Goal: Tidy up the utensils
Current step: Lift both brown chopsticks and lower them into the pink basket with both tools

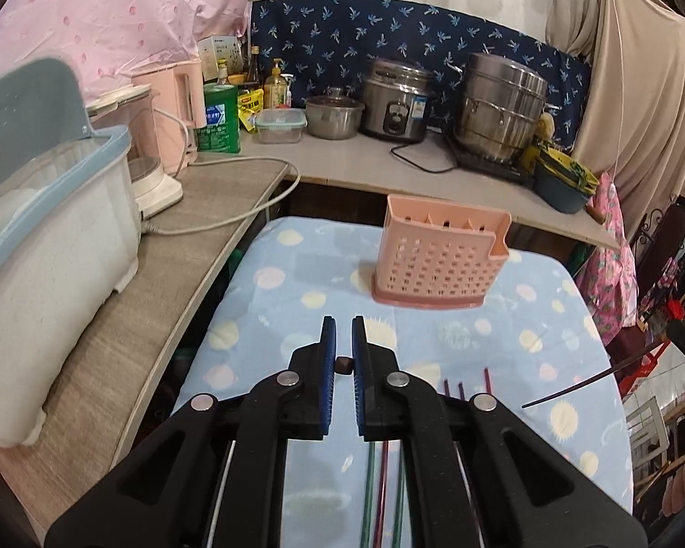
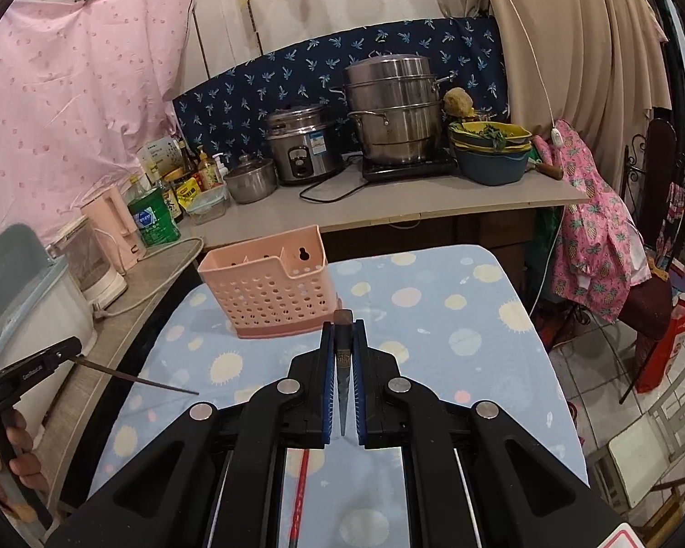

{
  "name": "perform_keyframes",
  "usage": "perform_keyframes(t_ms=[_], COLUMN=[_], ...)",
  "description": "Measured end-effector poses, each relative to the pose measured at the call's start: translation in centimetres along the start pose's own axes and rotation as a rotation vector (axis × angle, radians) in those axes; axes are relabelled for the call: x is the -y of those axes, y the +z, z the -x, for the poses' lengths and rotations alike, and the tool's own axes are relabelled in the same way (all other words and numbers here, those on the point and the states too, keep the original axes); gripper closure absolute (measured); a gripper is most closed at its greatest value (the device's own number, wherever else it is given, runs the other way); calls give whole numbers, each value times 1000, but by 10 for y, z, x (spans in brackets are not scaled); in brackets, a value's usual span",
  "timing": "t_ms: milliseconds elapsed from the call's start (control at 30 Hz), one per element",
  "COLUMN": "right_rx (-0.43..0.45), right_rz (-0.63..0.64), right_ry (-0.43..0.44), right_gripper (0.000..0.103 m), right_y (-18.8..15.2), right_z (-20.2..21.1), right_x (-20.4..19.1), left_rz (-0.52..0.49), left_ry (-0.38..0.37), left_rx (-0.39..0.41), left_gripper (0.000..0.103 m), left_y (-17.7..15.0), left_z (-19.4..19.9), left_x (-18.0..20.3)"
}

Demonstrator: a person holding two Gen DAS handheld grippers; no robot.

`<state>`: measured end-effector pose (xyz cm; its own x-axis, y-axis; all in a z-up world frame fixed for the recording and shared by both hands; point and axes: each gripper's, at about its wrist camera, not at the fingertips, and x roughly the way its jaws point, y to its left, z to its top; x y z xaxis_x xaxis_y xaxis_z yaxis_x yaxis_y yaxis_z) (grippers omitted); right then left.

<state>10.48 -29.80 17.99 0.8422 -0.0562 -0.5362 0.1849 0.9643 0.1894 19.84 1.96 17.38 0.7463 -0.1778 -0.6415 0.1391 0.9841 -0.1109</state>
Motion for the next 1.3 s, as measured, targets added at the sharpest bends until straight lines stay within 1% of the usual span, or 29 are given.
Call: perform_keyframes(t_ms=[100, 200, 300, 433, 633, 700, 767, 867, 1000, 1167, 1300], right_rx=[36, 77, 121, 154, 176, 172, 168, 152, 132, 142, 127], right_rz=[6, 3, -12, -16, -7, -14, -12, -5, 0, 13, 18], right_ry=[5, 10, 26, 47, 61, 71, 75, 76, 82, 107, 135], right_gripper=[96, 96, 96, 96, 96, 96, 96, 96, 96, 96, 96], right_y=[24, 47, 72, 101, 133, 140, 146, 149, 151, 158, 153], right_z=[-6, -13, -21, -35, -56, -63, -71, -85, -101, -107, -115], right_x=[-4, -9, -12, -20, -34, -35, -37, -41, -45, -53, -60], left_rz=[9, 13, 12, 16, 37, 34, 19, 1, -12, -18, -11], left_ry=[-13, -27, -47, -69, -95, -104, -96, -80, -74, -65, -68], left_rx=[19, 62, 122, 217, 322, 340, 362, 370, 352, 332, 316], left_gripper=[96, 96, 96, 96, 96, 96, 96, 96, 96, 96, 96], left_y=[22, 47, 76, 114, 168, 181, 190, 197, 204, 207, 207], left_z=[-2, 2, 10, 22, 31, 29, 22, 8, -14, -34, -50], left_x=[4, 11, 21, 32, 46, 52, 59, 68, 72, 72, 69])
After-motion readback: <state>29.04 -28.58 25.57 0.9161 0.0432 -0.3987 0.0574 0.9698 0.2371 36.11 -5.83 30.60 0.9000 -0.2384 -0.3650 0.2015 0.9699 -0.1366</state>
